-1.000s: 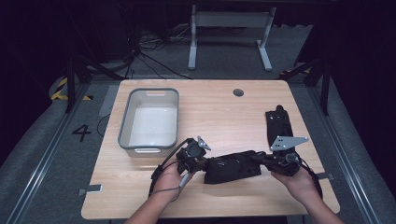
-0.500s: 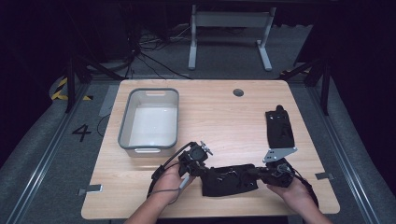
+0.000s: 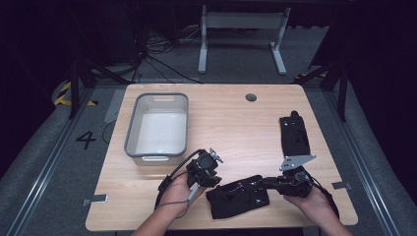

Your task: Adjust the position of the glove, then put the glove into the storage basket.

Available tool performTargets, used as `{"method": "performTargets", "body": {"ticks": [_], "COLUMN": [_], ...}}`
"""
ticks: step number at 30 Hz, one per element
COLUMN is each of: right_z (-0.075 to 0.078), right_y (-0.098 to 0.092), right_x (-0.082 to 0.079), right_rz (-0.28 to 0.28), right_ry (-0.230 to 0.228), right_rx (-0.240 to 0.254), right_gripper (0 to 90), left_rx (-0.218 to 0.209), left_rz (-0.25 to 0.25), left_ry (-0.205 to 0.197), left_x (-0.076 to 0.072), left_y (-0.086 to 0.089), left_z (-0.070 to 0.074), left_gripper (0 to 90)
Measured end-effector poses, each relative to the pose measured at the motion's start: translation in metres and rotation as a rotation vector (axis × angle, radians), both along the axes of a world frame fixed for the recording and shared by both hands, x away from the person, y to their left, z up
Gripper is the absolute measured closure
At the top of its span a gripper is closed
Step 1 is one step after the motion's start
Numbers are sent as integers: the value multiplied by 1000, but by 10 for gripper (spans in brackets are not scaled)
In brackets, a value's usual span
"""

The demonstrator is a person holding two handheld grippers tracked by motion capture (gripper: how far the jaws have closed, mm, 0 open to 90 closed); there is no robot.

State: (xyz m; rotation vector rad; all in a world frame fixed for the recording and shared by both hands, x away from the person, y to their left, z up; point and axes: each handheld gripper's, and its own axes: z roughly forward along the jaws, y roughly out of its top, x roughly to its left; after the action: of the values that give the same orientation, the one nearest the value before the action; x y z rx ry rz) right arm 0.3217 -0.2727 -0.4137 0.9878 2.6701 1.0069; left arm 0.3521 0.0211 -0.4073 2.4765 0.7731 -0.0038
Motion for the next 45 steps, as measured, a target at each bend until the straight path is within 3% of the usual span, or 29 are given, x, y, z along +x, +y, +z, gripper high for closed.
{"method": "performTargets", "body": {"ticks": [4, 7, 11, 22, 27, 32, 37, 42, 45], "right_z": [-1, 1, 2, 14, 23, 24, 20, 17, 13], "right_y": [-1, -5, -7, -29, -40, -55, -70, -84, -87], "right_x": [2, 5, 7, 19, 27, 44, 65, 90, 102], "right_rz": [-9, -25, -33, -96, -126, -181, -253, -313, -330], "right_ry": [-15, -26, -39, -91, -104, -113, -119, -101, -81], "right_rx": [-5, 9, 10, 33, 36, 26, 20, 34, -2], "right_gripper": [810, 808, 813, 810, 802, 794, 792, 769, 778], "left_rx": [-7, -40, -24, -42, -48, -50, -52, -52, -63], "left_rz": [-19, -30, -36, 31, 54, 53, 20, 20, 33], "left_ry": [-11, 12, 8, -22, -15, -5, 33, 33, 25], "left_x": [-9, -13, -17, -8, -3, -3, -8, -11, -12], "left_y": [-2, -2, -2, 15, 23, 25, 20, 19, 24], "left_z": [6, 11, 13, 18, 20, 19, 15, 13, 14], "left_gripper": [738, 739, 752, 734, 721, 718, 730, 731, 729]}}
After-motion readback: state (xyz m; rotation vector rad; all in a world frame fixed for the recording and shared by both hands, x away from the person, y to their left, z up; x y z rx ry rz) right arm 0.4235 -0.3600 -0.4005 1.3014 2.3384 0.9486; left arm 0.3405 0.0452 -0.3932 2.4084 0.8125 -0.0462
